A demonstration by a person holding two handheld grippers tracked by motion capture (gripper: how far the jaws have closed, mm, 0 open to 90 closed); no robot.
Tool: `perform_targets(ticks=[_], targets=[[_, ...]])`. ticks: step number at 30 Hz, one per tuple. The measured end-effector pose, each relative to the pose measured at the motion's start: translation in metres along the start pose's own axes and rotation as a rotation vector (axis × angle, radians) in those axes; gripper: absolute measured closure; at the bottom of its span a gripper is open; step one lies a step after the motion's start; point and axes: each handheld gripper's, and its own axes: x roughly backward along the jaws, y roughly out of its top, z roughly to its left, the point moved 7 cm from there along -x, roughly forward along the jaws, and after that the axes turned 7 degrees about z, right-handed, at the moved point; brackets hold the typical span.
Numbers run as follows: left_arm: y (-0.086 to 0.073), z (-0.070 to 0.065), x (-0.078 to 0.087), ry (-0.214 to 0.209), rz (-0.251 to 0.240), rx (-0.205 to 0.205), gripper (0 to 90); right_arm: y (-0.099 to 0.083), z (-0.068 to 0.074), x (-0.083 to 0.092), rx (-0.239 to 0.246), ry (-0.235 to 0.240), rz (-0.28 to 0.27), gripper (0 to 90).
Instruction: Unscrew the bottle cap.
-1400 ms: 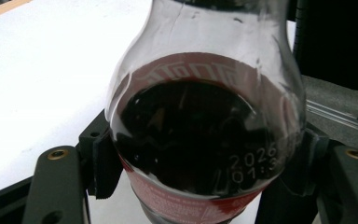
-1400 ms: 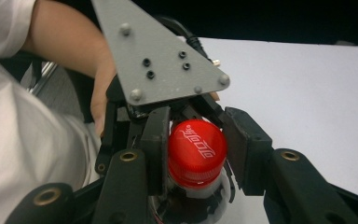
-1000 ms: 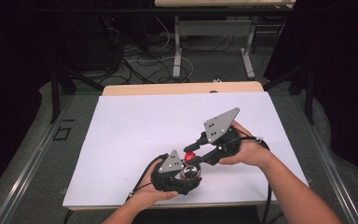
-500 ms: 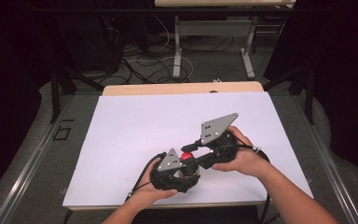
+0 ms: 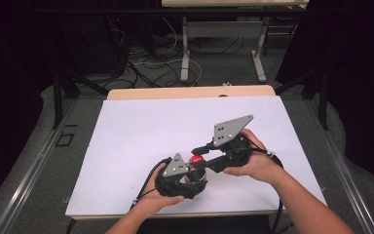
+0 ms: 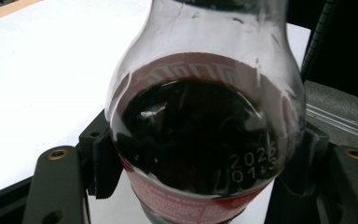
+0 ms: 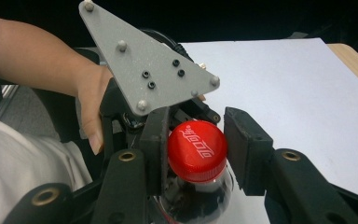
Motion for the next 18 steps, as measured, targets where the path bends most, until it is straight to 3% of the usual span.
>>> perform_targets(ticks=[8,13,18], targets=[[-0.002,0.013,0.003,0.030,-0.009,0.054,29.5,-0.002,-0.003,0.001,0.004,-0.018,-0.013,61.1],[-0.002,0.024,0.005,0.061,-0.017,0.089,29.5,-0.007,-0.005,0.001,-0.030,-0.042,-0.007,61.1],[0.000,0.034,0.007,0.077,-0.021,0.099,29.5,-0.010,-0.008,0.002,-0.045,-0.052,-0.009,61.0]])
